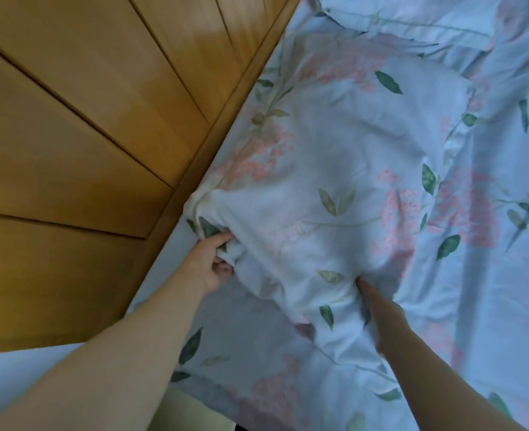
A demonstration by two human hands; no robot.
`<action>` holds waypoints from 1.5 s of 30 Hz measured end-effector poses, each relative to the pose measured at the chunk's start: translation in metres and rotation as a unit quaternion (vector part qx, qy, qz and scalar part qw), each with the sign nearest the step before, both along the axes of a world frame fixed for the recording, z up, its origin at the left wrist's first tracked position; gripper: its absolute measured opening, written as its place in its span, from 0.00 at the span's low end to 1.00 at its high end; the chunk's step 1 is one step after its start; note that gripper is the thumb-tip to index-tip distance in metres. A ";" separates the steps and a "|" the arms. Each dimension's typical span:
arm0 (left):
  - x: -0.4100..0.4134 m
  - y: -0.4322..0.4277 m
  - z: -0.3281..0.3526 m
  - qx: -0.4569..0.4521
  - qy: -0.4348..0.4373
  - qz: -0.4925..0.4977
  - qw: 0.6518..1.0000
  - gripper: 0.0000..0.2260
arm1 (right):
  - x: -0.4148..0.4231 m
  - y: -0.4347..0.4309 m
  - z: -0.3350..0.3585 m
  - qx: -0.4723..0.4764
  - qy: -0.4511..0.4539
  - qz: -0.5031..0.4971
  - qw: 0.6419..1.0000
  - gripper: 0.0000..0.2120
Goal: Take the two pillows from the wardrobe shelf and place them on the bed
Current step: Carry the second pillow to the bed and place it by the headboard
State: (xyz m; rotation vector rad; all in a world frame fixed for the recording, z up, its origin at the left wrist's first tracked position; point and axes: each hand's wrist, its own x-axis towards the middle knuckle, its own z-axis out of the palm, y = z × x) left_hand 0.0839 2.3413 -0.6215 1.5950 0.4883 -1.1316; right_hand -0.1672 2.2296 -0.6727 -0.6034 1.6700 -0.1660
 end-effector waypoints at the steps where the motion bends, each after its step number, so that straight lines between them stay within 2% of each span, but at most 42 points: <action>1: 0.004 0.005 0.009 0.010 -0.016 -0.035 0.999 0.06 | -0.001 0.001 0.004 -0.006 -0.005 -0.010 1.000 0.15; 3: 0.015 0.020 0.026 0.025 -0.052 -0.058 0.997 0.04 | -0.004 0.004 0.011 -0.027 -0.009 -0.030 0.999 0.12; 6: 0.032 0.054 0.038 -0.025 -0.030 -0.041 0.998 0.07 | -0.014 0.011 0.022 -0.040 -0.003 -0.073 0.997 0.13; 7: 0.033 0.065 0.039 -0.005 -0.021 -0.064 0.998 0.07 | -0.016 0.014 0.031 -0.035 -0.006 -0.067 0.997 0.15; 9: 0.033 0.083 0.029 0.096 -0.029 -0.127 0.987 0.13 | -0.023 0.024 0.040 -0.024 0.024 0.006 0.999 0.29; 10: 0.032 0.087 0.023 0.143 -0.035 -0.137 0.980 0.18 | -0.029 0.030 0.043 -0.031 0.049 0.044 0.997 0.33; 13: 0.030 0.085 0.009 0.222 -0.076 -0.147 0.961 0.27 | -0.038 0.044 0.049 -0.024 0.109 0.118 0.987 0.33; 15: 0.030 0.081 0.000 0.235 -0.081 -0.188 0.950 0.25 | -0.041 0.046 0.045 -0.015 0.133 0.130 0.982 0.29; 17: 0.029 0.080 -0.008 0.260 -0.040 -0.228 0.937 0.22 | -0.045 0.044 0.044 -0.005 0.158 0.147 0.976 0.28; 20: 0.025 0.078 -0.011 0.373 -0.055 -0.310 0.873 0.26 | -0.050 0.045 0.042 0.003 0.212 0.184 0.960 0.33; 21: 0.023 0.074 -0.010 0.386 -0.082 -0.311 0.865 0.30 | -0.049 0.044 0.044 0.003 0.245 0.208 0.947 0.34; 24: 0.017 0.055 -0.005 0.286 -0.130 -0.346 0.884 0.35 | -0.042 0.030 0.052 -0.057 0.327 0.253 0.909 0.24; 25: 0.018 0.046 -0.006 0.254 -0.143 -0.340 0.894 0.36 | -0.039 0.024 0.056 -0.062 0.310 0.254 0.914 0.20; 27: 0.018 0.025 0.001 0.208 -0.177 -0.270 0.923 0.33 | -0.036 0.017 0.056 -0.070 0.241 0.224 0.942 0.16; 29: 0.018 0.008 0.006 0.184 -0.210 -0.227 0.933 0.28 | -0.041 0.016 0.057 -0.076 0.228 0.200 0.950 0.17; 31: 0.017 -0.002 0.015 0.244 -0.233 -0.257 0.906 0.23 | -0.050 0.017 0.057 -0.048 0.233 0.190 0.952 0.27; 33: 0.017 -0.008 0.025 0.332 -0.265 -0.300 0.854 0.20 | -0.062 0.015 0.048 0.000 0.249 0.191 0.949 0.32; 35: 0.020 -0.016 0.028 0.376 -0.299 -0.303 0.823 0.19 | -0.070 0.009 0.036 0.008 0.273 0.197 0.942 0.31; 37: 0.025 -0.033 0.031 0.381 -0.341 -0.292 0.808 0.19 | -0.064 -0.005 0.031 -0.025 0.276 0.177 0.944 0.24; 39: 0.030 -0.057 0.030 0.337 -0.368 -0.288 0.818 0.19 | -0.045 -0.031 0.030 -0.081 0.254 0.134 0.954 0.22; 41: 0.038 -0.084 0.026 0.274 -0.355 -0.294 0.844 0.22 | -0.017 -0.065 0.032 -0.128 0.184 0.073 0.972 0.23; 45: 0.055 -0.129 0.018 0.138 -0.289 -0.316 0.893 0.39 | 0.036 -0.131 0.033 -0.157 0.032 0.017 0.987 0.30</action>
